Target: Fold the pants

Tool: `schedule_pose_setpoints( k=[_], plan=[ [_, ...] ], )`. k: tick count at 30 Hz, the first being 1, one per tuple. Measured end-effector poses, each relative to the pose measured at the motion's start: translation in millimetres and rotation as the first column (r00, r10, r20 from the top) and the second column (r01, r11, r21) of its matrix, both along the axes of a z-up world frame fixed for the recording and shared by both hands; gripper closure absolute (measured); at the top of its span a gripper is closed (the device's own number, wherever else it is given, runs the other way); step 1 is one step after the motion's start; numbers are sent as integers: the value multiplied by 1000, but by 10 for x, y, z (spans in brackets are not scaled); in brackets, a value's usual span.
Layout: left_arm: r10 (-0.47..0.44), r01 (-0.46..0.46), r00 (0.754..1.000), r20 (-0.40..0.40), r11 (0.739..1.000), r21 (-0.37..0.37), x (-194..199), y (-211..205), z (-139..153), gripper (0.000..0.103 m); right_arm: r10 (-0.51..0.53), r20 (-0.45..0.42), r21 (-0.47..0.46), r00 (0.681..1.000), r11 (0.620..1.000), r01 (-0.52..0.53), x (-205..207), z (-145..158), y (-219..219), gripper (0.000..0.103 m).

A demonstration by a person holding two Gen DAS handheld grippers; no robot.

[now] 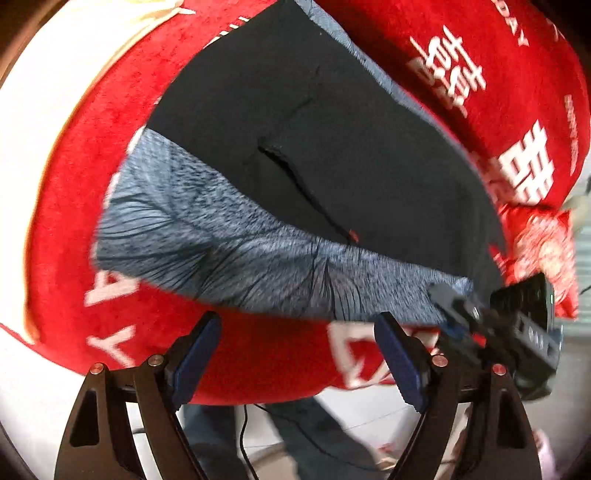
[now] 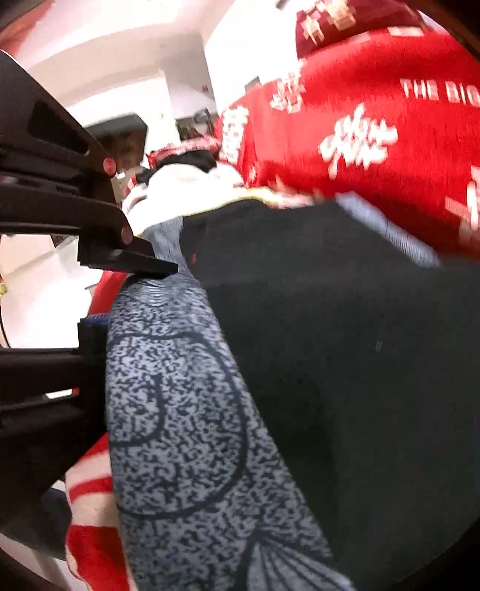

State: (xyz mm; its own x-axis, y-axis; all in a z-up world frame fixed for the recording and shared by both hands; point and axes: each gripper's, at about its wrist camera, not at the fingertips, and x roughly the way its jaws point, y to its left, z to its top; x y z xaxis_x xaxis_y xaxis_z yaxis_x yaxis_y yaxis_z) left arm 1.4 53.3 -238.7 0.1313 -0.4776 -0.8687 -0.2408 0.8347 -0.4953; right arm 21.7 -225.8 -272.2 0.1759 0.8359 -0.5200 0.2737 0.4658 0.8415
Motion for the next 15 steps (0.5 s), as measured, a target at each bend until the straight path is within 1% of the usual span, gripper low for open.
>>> schedule_pose_setpoints(
  k=[2, 4, 5, 6, 7, 8, 10, 12, 13, 14, 15],
  plan=[
    [44, -43, 999, 11, 998, -41, 107, -9, -12, 17, 10, 29, 24, 1000, 1000, -10, 31, 162, -19, 85],
    [87, -86, 996, 16, 995, -59, 231, -1, -36, 17, 33, 43, 18, 999, 999, -34, 58, 221, -13, 85],
    [96, -95, 995, 20, 994, -57, 267, -4, -49, 25, 53, 47, 7, 997, 999, -53, 70, 228, -3, 85],
    [100, -99, 995, 28, 994, -51, 294, -4, -61, 40, 66, 47, -1, 997, 998, -66, 73, 217, -4, 84],
    [89, -88, 996, 31, 995, -44, 331, -16, -73, 43, 79, 39, -6, 996, 997, -79, 76, 190, -2, 82],
    [80, -79, 996, 34, 996, -40, 356, -18, -73, 43, 84, 22, -16, 996, 996, -84, 68, 143, -21, 82],
    [59, -58, 997, 46, 998, -33, 371, -20, -52, 43, 74, -3, -38, 997, 997, -74, 23, 56, -85, 76],
    [27, -26, 998, 54, 1000, -15, 375, -39, -41, 43, 45, -15, -66, 999, 997, -45, -45, -13, -200, 65],
    [14, -13, 998, 53, 1000, -7, 391, -57, -42, 43, 20, -17, -67, 1000, 998, -21, -84, -50, -268, 60],
    [2, -2, 999, 49, 1000, -2, 391, -66, -52, 43, -8, -17, -60, 1000, 998, 7, -125, -86, -346, 51],
    [-5, 5, 999, 46, 1000, 1, 377, -47, -55, 43, -35, -17, -53, 999, 998, 34, -161, -125, -418, 48]
  ],
)
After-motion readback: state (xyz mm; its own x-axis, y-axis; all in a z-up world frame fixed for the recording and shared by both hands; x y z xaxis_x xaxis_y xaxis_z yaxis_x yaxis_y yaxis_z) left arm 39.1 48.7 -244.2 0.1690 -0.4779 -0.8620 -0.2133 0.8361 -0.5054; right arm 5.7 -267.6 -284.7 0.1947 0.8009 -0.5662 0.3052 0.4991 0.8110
